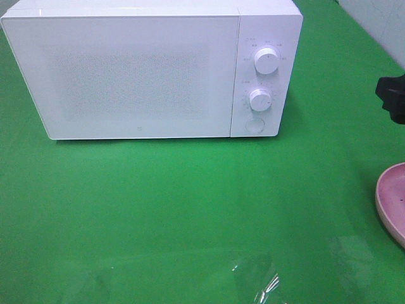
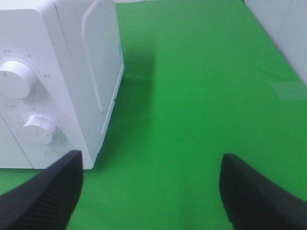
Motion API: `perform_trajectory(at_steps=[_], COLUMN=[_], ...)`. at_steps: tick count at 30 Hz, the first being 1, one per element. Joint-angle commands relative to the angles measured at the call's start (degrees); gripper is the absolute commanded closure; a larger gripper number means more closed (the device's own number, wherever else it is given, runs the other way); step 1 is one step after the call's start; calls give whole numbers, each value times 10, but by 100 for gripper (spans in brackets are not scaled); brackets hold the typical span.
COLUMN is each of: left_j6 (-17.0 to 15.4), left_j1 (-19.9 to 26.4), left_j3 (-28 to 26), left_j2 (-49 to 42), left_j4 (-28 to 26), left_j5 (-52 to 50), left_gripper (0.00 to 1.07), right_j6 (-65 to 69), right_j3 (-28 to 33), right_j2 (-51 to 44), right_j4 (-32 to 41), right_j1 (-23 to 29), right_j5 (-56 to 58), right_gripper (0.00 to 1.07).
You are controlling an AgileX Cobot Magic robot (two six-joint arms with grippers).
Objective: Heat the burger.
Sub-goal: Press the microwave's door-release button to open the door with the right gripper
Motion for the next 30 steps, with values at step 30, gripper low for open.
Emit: perform_trajectory(at_steps=[30], left_j6=[-1], left_j1=[1], left_j3=[2], left_j2=[-13], left_j4=[-5], left_j5=[-6], left_gripper=[8], right_j6=[-260], right_j3=[1], right_j2=[190], right_j4=[382], right_j1=[313], right_j5=[-315], right_gripper=[32])
